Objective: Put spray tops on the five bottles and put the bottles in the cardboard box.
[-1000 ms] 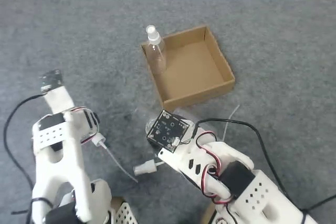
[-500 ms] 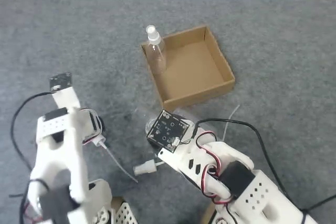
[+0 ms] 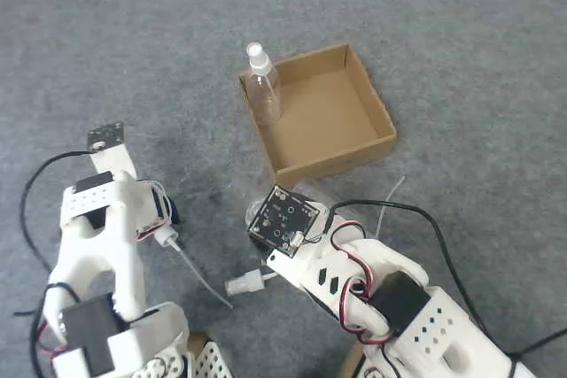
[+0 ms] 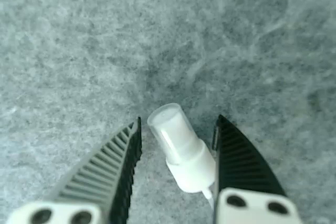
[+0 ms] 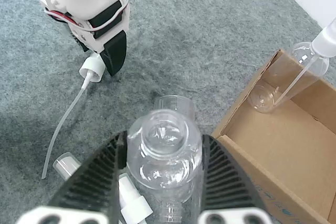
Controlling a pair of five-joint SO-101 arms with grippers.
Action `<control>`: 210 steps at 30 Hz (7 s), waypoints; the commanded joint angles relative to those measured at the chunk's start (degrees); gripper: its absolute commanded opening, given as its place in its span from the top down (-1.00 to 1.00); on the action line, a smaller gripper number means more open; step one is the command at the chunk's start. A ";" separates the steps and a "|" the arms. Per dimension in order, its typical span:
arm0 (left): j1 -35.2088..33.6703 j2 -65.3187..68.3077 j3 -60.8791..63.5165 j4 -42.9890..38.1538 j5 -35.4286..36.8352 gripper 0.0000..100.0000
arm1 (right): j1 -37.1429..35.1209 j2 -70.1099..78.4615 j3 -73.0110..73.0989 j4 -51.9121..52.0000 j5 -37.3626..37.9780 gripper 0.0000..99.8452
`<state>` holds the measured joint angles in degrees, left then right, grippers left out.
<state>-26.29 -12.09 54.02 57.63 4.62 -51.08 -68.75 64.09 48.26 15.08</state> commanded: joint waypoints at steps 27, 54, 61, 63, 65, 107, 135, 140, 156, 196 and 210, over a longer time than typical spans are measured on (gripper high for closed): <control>0.35 0.18 -3.21 -0.79 -3.96 0.98 | 0.48 -1.27 -2.29 -0.84 0.79 0.96; -0.18 -0.44 -11.82 -0.26 -3.78 0.98 | -3.82 -1.27 -2.29 0.75 0.79 0.96; -3.96 -5.10 -12.44 -0.26 1.93 0.98 | -3.91 -0.75 -2.20 0.75 0.79 0.96; -4.84 -9.49 -11.91 -0.26 2.02 0.98 | -3.91 -0.75 -2.20 0.75 0.79 0.96; -5.19 -13.71 -11.03 -0.26 2.11 0.98 | -3.91 -0.75 -2.20 0.75 0.79 0.96; -2.55 -53.36 -0.22 -0.79 15.21 0.98 | -7.69 -0.66 2.81 -3.56 2.73 0.96; -2.46 -57.41 1.71 -3.60 15.30 0.98 | -7.69 -0.66 3.43 -4.00 5.19 0.97; -2.46 -57.41 -0.75 -3.08 15.30 0.98 | -7.69 -0.66 4.92 -5.85 5.27 0.97; 2.20 -57.41 -14.81 7.74 15.30 0.98 | -7.69 -0.66 5.27 -5.93 5.80 0.97; 22.51 -81.14 -15.25 7.91 20.31 0.98 | -5.05 -1.27 4.92 -7.16 3.96 0.97; 30.59 -89.23 -7.96 5.89 18.55 0.98 | -5.05 -1.19 5.80 -8.75 3.96 0.97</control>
<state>3.96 -99.74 44.70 65.45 23.60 -57.23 -68.66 70.15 40.79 19.65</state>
